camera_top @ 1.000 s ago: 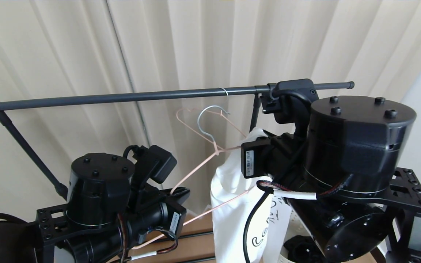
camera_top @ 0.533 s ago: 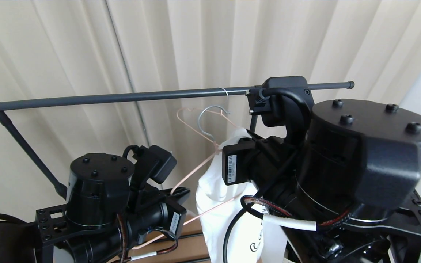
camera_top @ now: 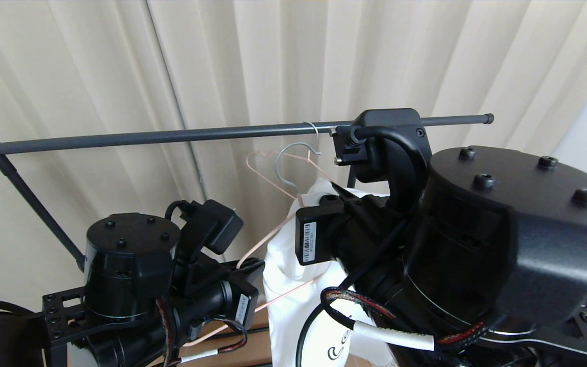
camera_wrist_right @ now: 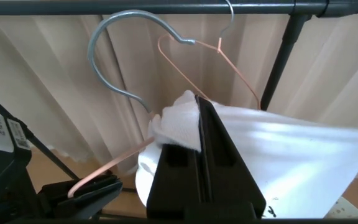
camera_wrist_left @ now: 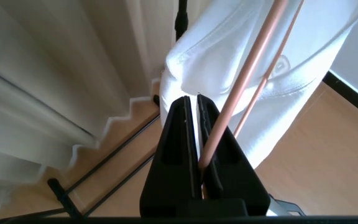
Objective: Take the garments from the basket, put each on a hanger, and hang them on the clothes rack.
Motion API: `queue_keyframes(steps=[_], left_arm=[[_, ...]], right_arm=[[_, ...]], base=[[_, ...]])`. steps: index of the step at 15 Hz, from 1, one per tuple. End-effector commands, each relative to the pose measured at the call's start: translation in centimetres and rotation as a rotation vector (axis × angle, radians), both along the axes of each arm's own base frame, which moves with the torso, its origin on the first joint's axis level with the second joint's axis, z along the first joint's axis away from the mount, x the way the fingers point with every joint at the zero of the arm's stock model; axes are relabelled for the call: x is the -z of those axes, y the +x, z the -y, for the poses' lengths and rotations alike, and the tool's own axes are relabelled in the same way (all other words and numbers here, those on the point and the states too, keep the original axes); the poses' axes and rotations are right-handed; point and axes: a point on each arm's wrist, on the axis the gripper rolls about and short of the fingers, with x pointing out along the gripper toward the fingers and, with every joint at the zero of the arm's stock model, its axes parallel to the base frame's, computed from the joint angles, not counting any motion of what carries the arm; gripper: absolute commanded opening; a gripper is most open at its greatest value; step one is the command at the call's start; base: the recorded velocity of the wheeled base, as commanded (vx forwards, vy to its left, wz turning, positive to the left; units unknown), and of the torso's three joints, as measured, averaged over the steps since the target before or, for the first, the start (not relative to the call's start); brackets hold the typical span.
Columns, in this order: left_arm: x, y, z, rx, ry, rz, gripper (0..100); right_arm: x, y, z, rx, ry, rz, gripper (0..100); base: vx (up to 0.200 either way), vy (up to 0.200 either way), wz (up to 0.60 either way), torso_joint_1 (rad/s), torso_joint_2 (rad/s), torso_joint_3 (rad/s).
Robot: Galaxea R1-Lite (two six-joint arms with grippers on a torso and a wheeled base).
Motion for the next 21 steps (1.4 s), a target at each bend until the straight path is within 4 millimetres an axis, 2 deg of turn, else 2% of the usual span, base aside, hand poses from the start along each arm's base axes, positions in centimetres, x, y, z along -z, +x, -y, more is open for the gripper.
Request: queue_keyframes(steps=[1,3,6,10,15,17,21], left_arm=[[-0.3,-0.2,-0.2,0.0,-0.008,0.008,0],[-0.6,-0.3,-0.3,0.0,-0.016,0.016,0],[-0.7,-0.5,-0.5,-0.004,-0.022,0.021,0],[-0.9,-0.6,-0.8,-0.007,-0.03,0.028,0],[-1.4,-1.3,-1.5,-0.013,-0.057,0.039,0],[-1.3,-1.7,-1.9,-0.011,-0.055,0.037,0],[-0.9,-2.1,-2.3,-0.012,-0.088,0.071,0]], right_arm=[[-0.3,-0.1,0.3,0.002,0.007,0.003,100],[-0.2,0.0,0.6,0.008,0.002,0.002,100],[-0.5,0.7,2.2,0.05,0.004,0.004,100],[-0.8,0.8,2.5,0.054,0.012,0.008,100],[-0.1,1.5,1.0,0.051,-0.011,0.004,100],[-0.9,2.0,0.1,0.052,0.005,0.022,100],[-1.0,3.4,-0.8,0.077,-0.001,0.034,100]], base=[[0.0,0.0,0.0,0.0,0.0,0.0],[0.0,0.0,0.0,0.0,0.0,0.0],[0.0,0.0,0.0,0.0,0.0,0.0],[0.0,0.0,0.0,0.0,0.0,0.0],[0.0,0.0,0.0,0.0,0.0,0.0],[0.0,0.0,0.0,0.0,0.0,0.0],[0.0,0.0,0.0,0.0,0.0,0.0]])
